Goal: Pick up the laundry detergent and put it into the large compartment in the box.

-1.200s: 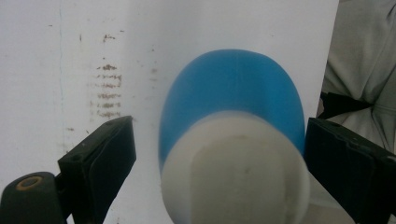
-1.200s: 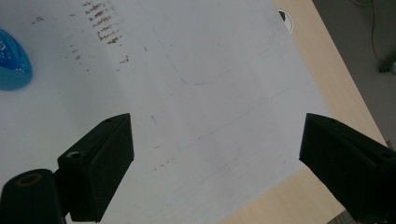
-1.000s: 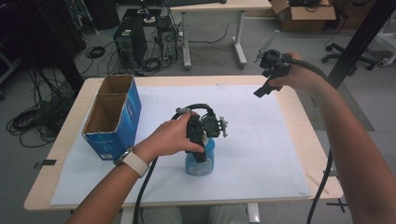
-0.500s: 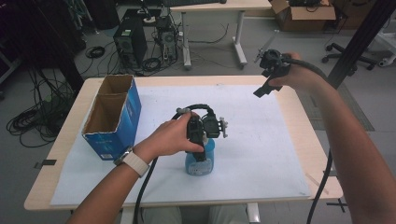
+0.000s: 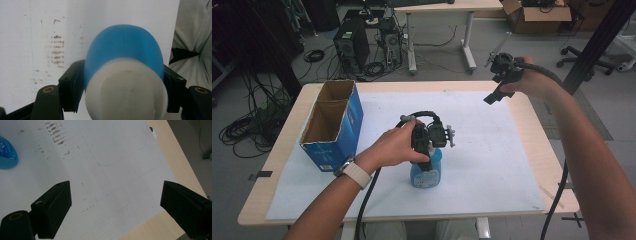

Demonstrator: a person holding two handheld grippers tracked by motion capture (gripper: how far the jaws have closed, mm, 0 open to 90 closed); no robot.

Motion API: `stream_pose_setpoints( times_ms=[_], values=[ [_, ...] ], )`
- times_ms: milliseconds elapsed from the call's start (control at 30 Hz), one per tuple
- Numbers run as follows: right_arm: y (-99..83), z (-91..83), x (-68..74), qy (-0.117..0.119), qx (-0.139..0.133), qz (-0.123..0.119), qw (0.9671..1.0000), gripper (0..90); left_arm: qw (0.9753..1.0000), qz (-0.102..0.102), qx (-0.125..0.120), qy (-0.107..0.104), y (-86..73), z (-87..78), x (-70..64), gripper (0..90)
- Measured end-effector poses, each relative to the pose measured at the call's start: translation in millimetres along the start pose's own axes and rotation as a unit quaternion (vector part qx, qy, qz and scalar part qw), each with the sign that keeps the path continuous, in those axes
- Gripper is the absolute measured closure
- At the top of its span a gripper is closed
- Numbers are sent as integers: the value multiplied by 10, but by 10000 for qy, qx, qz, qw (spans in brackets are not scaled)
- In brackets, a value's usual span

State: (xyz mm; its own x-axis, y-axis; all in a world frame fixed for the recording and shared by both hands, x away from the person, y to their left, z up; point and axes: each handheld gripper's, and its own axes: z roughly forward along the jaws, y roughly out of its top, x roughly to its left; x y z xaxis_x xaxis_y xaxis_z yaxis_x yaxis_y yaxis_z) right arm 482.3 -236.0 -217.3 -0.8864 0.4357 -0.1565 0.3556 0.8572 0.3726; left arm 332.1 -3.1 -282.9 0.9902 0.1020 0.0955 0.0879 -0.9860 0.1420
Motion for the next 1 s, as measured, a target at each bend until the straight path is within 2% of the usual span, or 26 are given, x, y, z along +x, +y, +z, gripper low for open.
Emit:
stream_pose_setpoints(
  times_ms=[433,600,667,767,900,933,1000],
  values=[
    [-10,-4,-7,-2,6,-2,10000,99,9999,-69,23,-72,-4,-22,2,372],
    [-8,-2,1,-3,16,17,10000,99,9999,-124,67,-36,-5,-35,-10,374],
    [-6,4,4,0,11,-2,10000,99,9997,-205,149,-51,-15,-54,-11,374],
    [-6,5,9,11,-9,4,10000,99,9993,-360,116,-49,-31,-132,-19,375],
    [-18,18,14,22,-9,7,10000,99,9987,-507,99,-50,-51,-283,-20,375],
    [-21,21,15,24,-7,5,10000,99,9980,-621,101,-64,-59,-339,-24,375],
    [-27,21,21,33,-12,15,10000,99,9974,-716,108,-27,-69,-425,-21,375]
  ],
)
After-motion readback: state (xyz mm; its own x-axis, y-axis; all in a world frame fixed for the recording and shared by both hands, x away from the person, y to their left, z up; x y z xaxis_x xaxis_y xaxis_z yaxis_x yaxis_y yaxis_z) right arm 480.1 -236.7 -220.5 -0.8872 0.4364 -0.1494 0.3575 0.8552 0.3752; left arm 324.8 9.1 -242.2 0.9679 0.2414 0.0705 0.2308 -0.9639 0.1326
